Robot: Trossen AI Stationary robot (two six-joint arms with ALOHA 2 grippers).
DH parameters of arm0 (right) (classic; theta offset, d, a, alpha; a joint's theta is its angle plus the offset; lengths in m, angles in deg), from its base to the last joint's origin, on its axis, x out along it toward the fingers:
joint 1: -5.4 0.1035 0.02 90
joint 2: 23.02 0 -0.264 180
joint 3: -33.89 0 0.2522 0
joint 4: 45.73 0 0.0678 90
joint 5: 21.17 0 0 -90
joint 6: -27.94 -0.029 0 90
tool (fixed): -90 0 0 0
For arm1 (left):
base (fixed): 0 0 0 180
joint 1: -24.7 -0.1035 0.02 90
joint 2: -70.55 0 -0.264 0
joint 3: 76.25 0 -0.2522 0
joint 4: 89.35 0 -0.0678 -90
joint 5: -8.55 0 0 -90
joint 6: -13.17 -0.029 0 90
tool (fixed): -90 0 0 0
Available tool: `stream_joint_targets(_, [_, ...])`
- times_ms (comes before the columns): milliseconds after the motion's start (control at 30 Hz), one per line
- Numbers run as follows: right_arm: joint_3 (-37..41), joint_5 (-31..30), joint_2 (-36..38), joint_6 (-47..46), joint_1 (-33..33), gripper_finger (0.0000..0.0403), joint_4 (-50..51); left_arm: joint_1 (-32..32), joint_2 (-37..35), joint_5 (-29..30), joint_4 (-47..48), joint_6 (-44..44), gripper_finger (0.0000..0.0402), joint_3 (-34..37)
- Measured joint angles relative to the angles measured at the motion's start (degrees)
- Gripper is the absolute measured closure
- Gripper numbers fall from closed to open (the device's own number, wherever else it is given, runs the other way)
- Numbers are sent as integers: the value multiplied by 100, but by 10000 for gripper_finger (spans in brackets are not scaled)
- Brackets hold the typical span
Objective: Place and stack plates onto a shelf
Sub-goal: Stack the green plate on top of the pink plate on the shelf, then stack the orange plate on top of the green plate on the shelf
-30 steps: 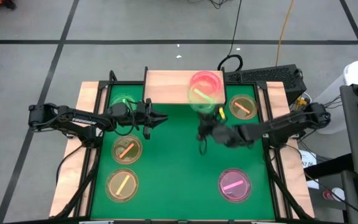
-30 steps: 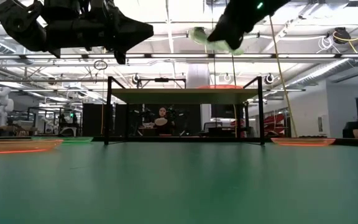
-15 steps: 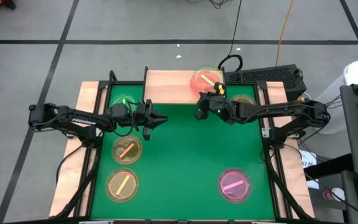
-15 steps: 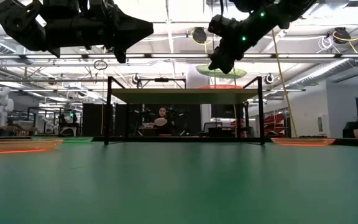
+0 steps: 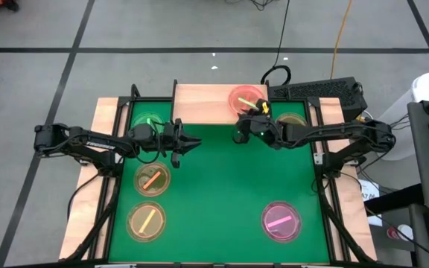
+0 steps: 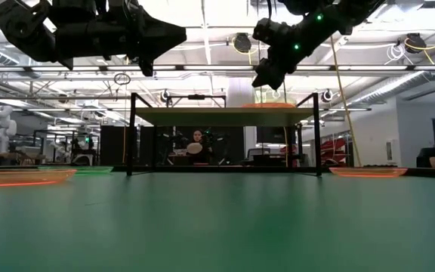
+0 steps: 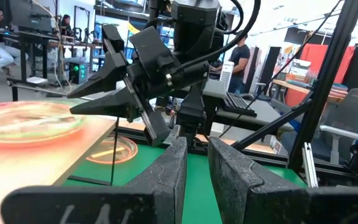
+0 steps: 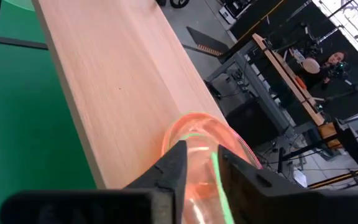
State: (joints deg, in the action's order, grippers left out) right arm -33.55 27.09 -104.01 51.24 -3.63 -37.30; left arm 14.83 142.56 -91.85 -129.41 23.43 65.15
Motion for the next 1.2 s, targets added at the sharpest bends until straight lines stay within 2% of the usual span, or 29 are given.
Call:
stream_joint_targets(200, [0,-24,0,-17,74,281,1,0,0,0,0,47,330,0])
stream_joint_targets(400, [2,-11,178,-382,614,277,279,65,0,0,0,318,330,0])
stream_joint_targets(500, [4,-12,368,-1037,1034,281,1083,99,0,0,0,284,330,0])
stream_joint_targets(667, [4,0,791,-2733,1825,286,2509,90,0,4,7,19,330,0])
stream_joint_targets(767, [16,-7,992,-3528,2255,286,3024,90,0,4,7,120,330,0])
stream_joint_targets(967, [515,-152,1428,-4052,2883,287,3035,90,0,7,7,449,330,0])
stream_joint_targets(1200, [817,-201,2349,-4191,3392,287,3047,58,0,29,86,642,330,-11])
